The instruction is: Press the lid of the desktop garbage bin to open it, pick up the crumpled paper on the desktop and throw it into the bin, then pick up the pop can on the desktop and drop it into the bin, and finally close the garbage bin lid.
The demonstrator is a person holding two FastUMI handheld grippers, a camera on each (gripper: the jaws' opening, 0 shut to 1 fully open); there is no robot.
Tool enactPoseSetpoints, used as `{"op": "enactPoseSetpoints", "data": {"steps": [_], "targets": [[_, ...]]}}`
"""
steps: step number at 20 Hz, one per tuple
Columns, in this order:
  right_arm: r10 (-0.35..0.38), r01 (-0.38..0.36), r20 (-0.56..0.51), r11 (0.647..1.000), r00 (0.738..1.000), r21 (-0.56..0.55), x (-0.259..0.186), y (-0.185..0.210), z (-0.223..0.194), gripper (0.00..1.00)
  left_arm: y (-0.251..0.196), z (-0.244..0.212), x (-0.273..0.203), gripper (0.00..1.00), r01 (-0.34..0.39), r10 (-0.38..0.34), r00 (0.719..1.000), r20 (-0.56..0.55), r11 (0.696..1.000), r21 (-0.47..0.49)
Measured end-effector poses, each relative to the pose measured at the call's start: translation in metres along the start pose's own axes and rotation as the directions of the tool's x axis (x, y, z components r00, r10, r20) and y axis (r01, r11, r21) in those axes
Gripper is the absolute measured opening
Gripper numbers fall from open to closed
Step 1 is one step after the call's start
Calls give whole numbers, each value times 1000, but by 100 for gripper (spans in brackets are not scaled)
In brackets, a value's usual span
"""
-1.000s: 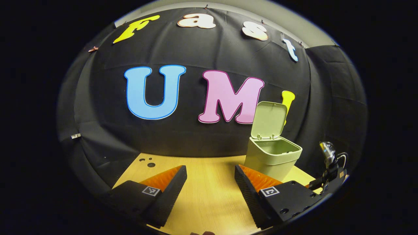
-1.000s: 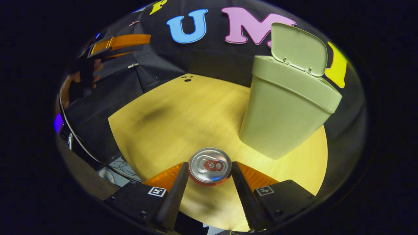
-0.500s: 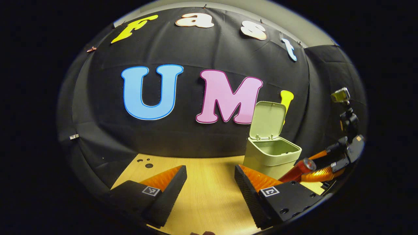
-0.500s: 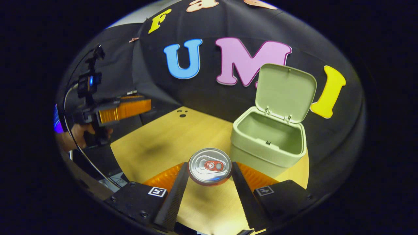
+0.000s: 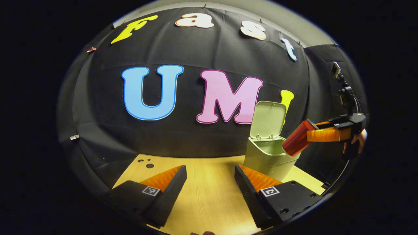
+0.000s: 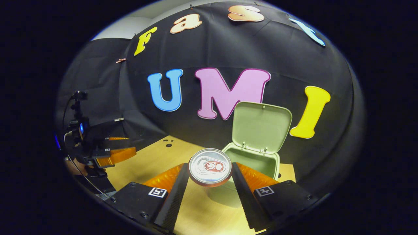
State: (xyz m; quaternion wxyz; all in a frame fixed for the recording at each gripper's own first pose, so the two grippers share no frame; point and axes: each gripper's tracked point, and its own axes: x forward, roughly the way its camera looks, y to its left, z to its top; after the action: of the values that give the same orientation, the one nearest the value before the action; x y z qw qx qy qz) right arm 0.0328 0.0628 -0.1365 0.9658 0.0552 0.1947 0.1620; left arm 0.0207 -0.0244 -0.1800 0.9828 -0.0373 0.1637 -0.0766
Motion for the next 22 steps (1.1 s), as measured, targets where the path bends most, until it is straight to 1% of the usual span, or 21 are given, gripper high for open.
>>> {"op": "enactPoseSetpoints", "data": {"steps": [4, 7, 10, 13, 16, 19, 22], "targets": [[-64, 63, 23, 998, 998, 20, 12, -31, 16, 82, 0, 0, -2, 95, -2, 2, 1000, -2, 1000, 3], [-121, 122, -6, 992, 993, 45, 23, -57, 11, 82, 0, -1, -3, 95, -8, 8, 1000, -5, 1000, 3], [-153, 155, -33, 986, 988, 55, 33, -76, 3, 82, 2, -2, -6, 95, -13, 13, 1000, -7, 1000, 5], [-177, 180, -75, 983, 981, 35, 47, -93, -13, 82, 3, -3, -7, 95, -18, 18, 1000, -10, 1000, 0], [-176, 185, -137, 981, 975, 52, 64, -102, -35, 83, 3, -4, -7, 95, -22, 22, 1000, -15, 1000, 1], [-188, 200, -199, 979, 962, 39, 74, -110, -59, 83, 3, -4, -8, 95, -25, 25, 1000, -19, 1000, 5], [-185, 197, -253, 980, 950, 24, 82, -113, -78, 83, 3, -6, -8, 95, -28, 28, 999, -23, 1000, 8]]}}
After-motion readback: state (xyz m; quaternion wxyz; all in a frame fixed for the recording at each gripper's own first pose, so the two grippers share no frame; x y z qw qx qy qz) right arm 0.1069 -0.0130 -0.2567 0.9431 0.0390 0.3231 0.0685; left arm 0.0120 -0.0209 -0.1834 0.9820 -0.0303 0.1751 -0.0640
